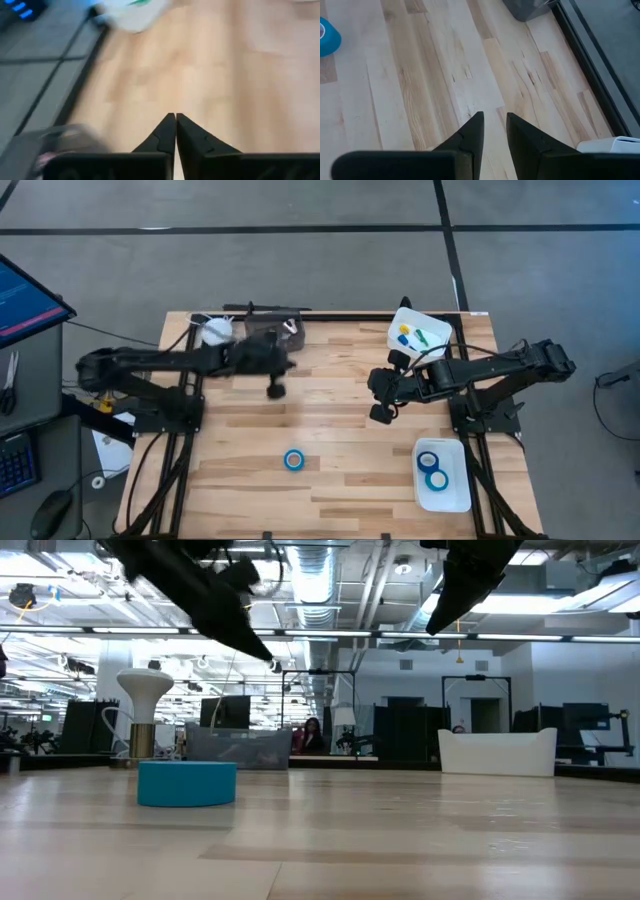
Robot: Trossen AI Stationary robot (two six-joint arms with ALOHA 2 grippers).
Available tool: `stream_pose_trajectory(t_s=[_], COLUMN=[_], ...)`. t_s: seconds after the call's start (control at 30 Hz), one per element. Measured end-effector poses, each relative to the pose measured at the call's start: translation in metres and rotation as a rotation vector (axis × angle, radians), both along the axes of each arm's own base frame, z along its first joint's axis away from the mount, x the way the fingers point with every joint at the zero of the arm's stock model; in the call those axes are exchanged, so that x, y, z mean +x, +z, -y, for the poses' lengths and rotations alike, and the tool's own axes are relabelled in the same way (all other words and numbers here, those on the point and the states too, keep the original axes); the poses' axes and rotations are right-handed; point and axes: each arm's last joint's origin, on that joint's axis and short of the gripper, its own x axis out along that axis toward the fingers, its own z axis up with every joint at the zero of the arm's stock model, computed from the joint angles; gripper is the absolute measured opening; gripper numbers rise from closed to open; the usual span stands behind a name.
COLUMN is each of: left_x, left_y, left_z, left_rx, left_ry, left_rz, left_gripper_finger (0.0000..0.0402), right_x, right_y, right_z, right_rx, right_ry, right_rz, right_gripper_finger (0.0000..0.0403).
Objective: Pick and place Stapler, Stapler remover, tape
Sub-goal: Put the light blue tape into the bottom white bin
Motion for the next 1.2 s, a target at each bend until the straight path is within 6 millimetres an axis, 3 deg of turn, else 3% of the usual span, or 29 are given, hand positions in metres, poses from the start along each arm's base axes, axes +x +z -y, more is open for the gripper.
stream_pose_trajectory(t_s=[0.23, 0.43, 0.63, 0.9, 1.2], left_x=[-0.025, -0.028, -0.017, 0.001, 0.012], left_y=[-0.004, -0.017, -0.042, -0.081, -0.092], left_z=[0.076, 0.110, 0.123, 0.129, 0.136], left_rx=[-0.074, -0.140, -0.234, -0.328, -0.493], left_ry=[-0.230, -0.322, -0.266, -0.201, -0.239], left_rz=[-0.034, -0.078, -0.167, -0.275, -0.256], left_gripper_finger=[0.0034, 0.0091, 0.0134, 0.0158, 0.0162], right_x=[0.000, 0.000, 0.000, 0.000, 0.000], right_y=[0.000, 0.000, 0.000, 0.000, 0.000], right_z=[0.000, 0.000, 0.000, 0.000, 0.000], right_rx=[0.000, 0.001, 0.001, 0.001, 0.001], right_ry=[0.000, 0.000, 0.000, 0.000, 0.000], right_rz=[0.001, 0.003, 0.002, 0.001, 0.001], right_gripper_finger=[0.0075, 0.0075, 0.0075, 0.0075, 0.0075])
